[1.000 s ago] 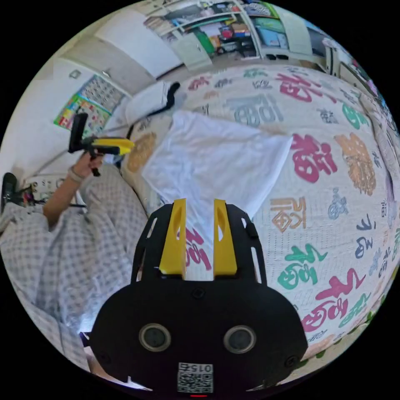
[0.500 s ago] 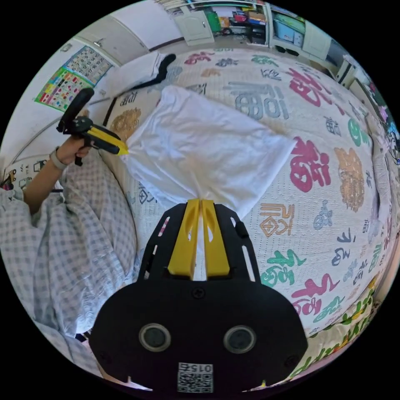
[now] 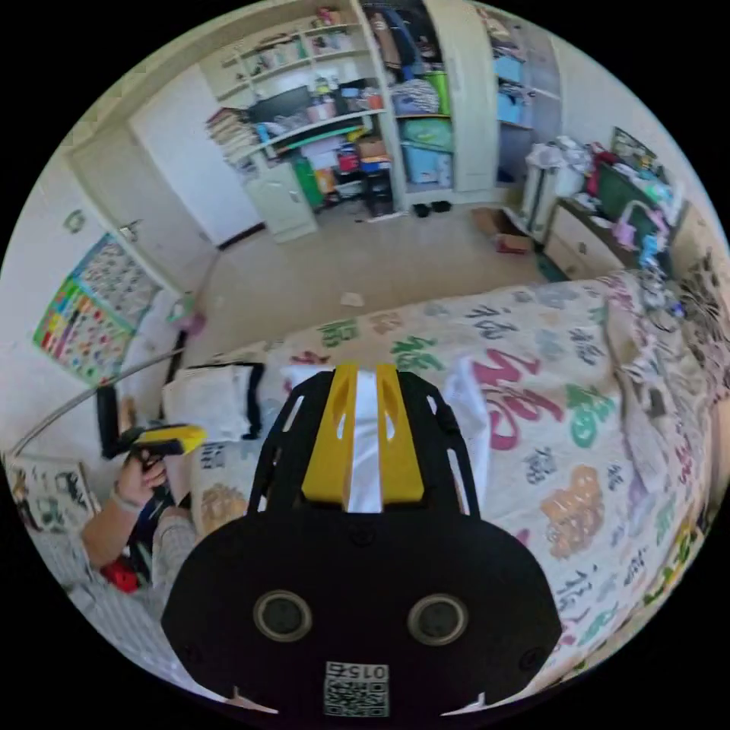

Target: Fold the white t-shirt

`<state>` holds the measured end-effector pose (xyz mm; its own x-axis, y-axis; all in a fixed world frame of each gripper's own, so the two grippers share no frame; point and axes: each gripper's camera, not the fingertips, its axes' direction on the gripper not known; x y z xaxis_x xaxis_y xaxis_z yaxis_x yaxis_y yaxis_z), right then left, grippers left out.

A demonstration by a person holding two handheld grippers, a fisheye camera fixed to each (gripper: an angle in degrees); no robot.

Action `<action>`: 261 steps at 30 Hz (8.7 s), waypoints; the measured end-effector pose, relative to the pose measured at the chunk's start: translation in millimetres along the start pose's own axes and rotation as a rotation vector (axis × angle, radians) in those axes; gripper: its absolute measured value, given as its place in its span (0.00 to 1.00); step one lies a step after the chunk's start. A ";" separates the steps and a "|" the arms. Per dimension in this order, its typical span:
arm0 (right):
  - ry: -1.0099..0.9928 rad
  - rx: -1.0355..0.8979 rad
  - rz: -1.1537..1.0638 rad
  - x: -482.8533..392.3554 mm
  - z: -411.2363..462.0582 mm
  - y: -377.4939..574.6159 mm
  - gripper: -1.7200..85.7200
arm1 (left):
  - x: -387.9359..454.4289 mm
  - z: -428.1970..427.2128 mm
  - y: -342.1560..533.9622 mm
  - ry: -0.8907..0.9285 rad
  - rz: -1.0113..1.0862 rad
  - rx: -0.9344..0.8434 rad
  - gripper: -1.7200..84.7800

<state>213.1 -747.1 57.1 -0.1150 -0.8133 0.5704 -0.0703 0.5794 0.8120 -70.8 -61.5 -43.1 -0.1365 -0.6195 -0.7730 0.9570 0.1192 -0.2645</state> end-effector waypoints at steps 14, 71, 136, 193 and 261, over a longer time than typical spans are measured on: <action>-0.333 -0.627 -0.004 -114.8 110.0 267.0 0.04 | -30.4 107.2 105.7 0.121 0.006 -0.518 0.12; -0.052 0.157 0.123 -209.4 -241.0 294.4 0.02 | 44.1 26.4 122.9 0.144 -0.048 0.019 0.02; 0.141 -0.226 0.652 123.1 -372.2 285.1 0.15 | 19.3 107.3 223.4 -0.132 0.002 -0.704 0.14; 0.209 -0.210 0.196 226.6 -219.1 167.4 0.14 | 77.3 80.4 32.4 -0.412 0.110 -0.501 0.18; 0.475 -0.288 0.467 388.1 -120.3 42.9 0.08 | -22.4 45.3 -93.4 -0.587 -0.084 -0.234 0.08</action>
<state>284.6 -1044.2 328.2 0.3785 -0.4579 0.8044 0.1519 0.8880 0.4340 -145.4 -93.9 25.0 0.0182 -0.9482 -0.3171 0.8587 0.1773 -0.4809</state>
